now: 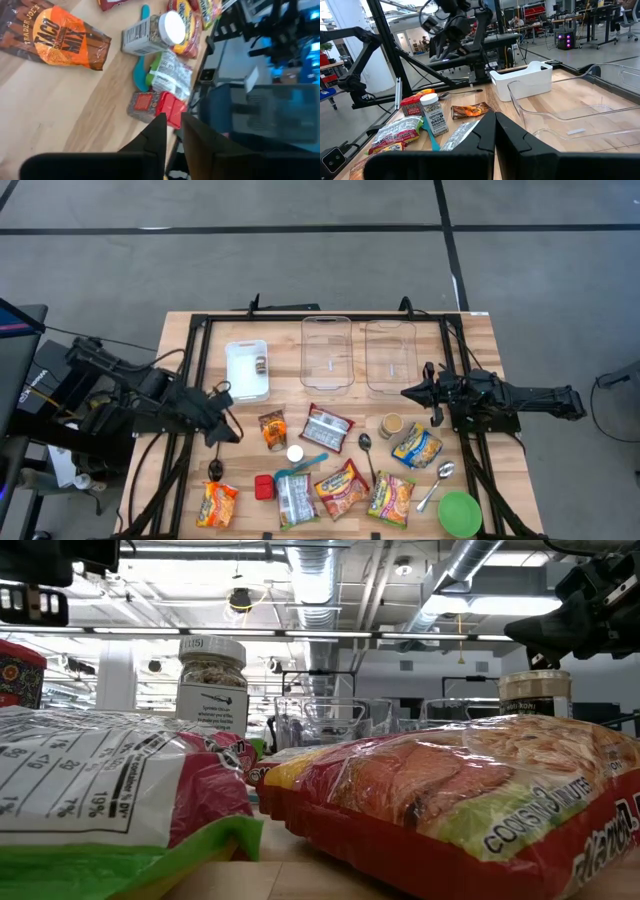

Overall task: Pick & Place Food Item
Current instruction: Put the left black spoon into the left transparent bin

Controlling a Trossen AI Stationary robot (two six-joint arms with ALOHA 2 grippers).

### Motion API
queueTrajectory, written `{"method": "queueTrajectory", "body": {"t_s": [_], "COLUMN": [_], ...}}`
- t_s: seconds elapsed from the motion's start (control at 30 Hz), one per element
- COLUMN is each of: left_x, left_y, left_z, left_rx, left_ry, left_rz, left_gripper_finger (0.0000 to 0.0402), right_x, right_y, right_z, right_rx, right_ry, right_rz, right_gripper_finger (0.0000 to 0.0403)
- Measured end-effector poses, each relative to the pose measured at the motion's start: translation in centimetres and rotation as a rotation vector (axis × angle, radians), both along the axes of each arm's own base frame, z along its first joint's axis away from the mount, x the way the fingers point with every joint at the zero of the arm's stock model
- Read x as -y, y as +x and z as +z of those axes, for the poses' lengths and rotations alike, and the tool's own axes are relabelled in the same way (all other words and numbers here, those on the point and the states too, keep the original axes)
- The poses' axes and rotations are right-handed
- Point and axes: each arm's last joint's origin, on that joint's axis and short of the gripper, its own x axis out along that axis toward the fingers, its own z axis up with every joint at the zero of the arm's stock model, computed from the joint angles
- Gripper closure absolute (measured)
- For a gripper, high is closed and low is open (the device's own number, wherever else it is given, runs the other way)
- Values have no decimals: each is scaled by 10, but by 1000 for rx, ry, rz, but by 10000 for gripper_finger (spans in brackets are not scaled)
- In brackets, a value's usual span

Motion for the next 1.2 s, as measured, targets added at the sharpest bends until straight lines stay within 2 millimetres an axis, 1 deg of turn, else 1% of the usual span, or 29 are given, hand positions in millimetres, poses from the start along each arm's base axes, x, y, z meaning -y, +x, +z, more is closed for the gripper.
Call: {"method": "queueTrajectory", "body": {"t_s": [0.23, 0.4, 0.57, 0.73, 0.87, 1.07, 1.2], "left_x": [26, 43, 51, 53, 54, 52, 47], "left_y": [2, 6, 10, 11, 12, 10, 5], "left_z": [-13, -27, -46, -64, -73, -76, -78], "left_rx": [-55, -119, -249, -421, -507, -576, -662], "left_ry": [107, 194, 273, 329, 344, 306, 272], "left_rz": [-92, -142, -130, -56, 9, 129, 286], "left_gripper_finger": [396, 400, 401, 401, 401, 401, 401], "right_x": [0, 0, 0, 0, 0, 0, 0], "right_y": [0, 0, 0, 0, 0, 0, 0], "right_z": [0, 0, 0, 0, 0, 0, 0], "right_rx": [0, 0, 0, 0, 0, 0, 0], "right_ry": [0, 0, 0, 0, 0, 0, 0], "right_rz": [0, 0, 0, 0, 0, 0, 0], "right_gripper_finger": [403, 403, 403, 403, 403, 403, 403]}}
